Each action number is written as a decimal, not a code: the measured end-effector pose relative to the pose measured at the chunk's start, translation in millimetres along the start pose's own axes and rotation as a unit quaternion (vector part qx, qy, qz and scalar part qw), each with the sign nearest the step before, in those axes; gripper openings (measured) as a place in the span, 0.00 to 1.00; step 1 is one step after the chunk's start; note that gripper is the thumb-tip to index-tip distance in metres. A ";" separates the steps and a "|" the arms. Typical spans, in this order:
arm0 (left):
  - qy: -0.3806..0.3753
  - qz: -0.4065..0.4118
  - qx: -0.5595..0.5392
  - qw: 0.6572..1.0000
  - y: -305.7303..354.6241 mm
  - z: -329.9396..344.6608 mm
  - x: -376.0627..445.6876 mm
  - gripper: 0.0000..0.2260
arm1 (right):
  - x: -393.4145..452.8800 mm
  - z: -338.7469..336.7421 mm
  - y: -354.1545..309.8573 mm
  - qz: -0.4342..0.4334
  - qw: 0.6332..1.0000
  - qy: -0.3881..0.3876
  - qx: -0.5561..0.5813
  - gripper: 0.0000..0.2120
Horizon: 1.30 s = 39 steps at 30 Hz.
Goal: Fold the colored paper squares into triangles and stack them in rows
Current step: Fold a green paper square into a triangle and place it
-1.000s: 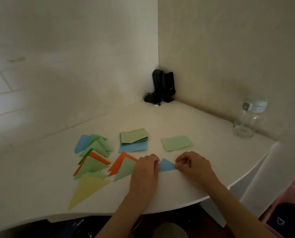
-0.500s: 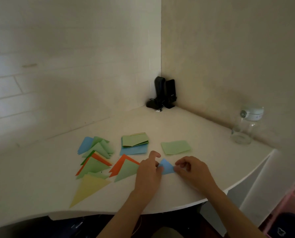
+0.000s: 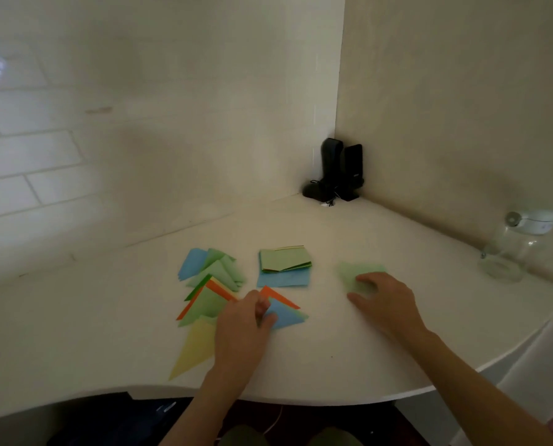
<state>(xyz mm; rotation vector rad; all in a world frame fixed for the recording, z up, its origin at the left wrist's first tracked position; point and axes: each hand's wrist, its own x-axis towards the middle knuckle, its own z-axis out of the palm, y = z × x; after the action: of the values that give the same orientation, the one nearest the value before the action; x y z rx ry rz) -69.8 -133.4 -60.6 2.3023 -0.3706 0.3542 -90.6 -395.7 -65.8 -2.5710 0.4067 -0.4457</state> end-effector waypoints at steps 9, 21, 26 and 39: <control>0.008 0.002 0.008 1.000 -1.1 1.5 5.3 0.18 | -1.7 4.1 -7.2 -0.008 0.997 0.071 -0.035 0.07; -0.068 0.180 -0.064 0.979 49.5 52.1 -4.6 0.09 | -45.1 -10.1 -0.1 -0.122 0.989 0.072 -0.031 0.05; -0.121 0.202 -0.048 0.971 56.5 72.7 -6.1 0.13 | -49.2 -7.2 12.5 -0.115 0.992 0.058 0.006 0.16; -0.086 0.156 -0.065 0.982 55.1 94.6 10.9 0.08 | -44.1 -11.3 13.1 -0.080 0.991 0.058 0.089 0.12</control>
<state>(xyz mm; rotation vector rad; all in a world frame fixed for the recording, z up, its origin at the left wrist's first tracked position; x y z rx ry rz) -66.9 -240.8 -84.4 2.1519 -0.8243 0.2752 -137.2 -395.3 -73.5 -2.4202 0.1918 -0.6597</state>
